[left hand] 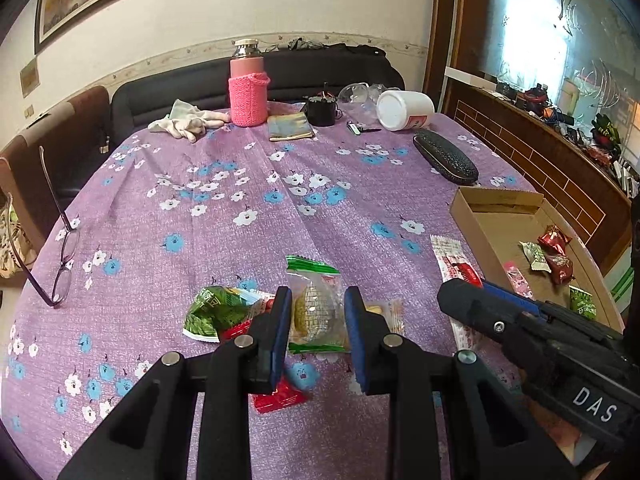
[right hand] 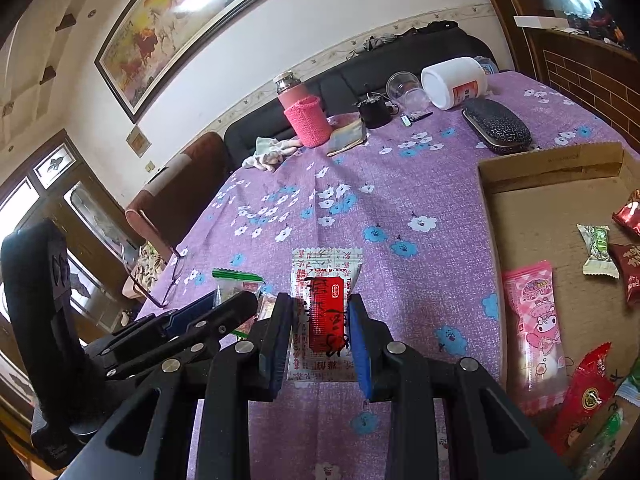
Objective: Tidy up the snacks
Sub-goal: 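Lift both held packets up from the table, then carry both packets over the cardboard box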
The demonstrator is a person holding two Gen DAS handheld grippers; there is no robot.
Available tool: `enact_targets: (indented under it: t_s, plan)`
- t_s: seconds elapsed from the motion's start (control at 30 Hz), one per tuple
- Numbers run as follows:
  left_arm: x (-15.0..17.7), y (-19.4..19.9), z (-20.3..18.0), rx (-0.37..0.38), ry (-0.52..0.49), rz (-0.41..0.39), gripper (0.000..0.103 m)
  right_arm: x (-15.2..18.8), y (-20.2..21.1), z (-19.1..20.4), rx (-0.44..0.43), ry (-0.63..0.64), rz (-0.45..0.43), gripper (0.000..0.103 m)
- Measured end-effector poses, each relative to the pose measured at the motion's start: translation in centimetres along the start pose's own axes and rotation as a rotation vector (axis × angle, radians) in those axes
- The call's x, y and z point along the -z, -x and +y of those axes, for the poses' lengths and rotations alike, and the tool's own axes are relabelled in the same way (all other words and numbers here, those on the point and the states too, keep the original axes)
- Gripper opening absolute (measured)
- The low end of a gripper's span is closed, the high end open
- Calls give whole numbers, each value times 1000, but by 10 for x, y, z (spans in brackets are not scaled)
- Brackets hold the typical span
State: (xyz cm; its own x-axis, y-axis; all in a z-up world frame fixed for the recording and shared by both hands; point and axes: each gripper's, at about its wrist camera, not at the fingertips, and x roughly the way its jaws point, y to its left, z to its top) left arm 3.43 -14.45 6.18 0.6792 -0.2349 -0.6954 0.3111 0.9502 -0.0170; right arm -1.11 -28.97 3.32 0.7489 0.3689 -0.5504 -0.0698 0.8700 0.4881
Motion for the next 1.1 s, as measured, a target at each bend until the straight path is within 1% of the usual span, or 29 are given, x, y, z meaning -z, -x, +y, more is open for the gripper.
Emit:
enact_targets:
  t_s: [0.53,0.83,0.9,0.97,1.1]
  plan:
    - [2,2,-3,1,-12,-1,26,1,6,0,13,5,-24,30]
    - [1,-1,0,18,11,8,26,-2,10,-6,11,-24,-33,30]
    - [1,-1,0,48,18,13,26,-4,14,-7,5,-29,-46,30]
    - [0,2,1,106,27,9,26,-8,22,-10,5,-40,-74,30]
    - [-1,7,-1,190,33,1,26,-16,36,-24,19,-86,-126,30]
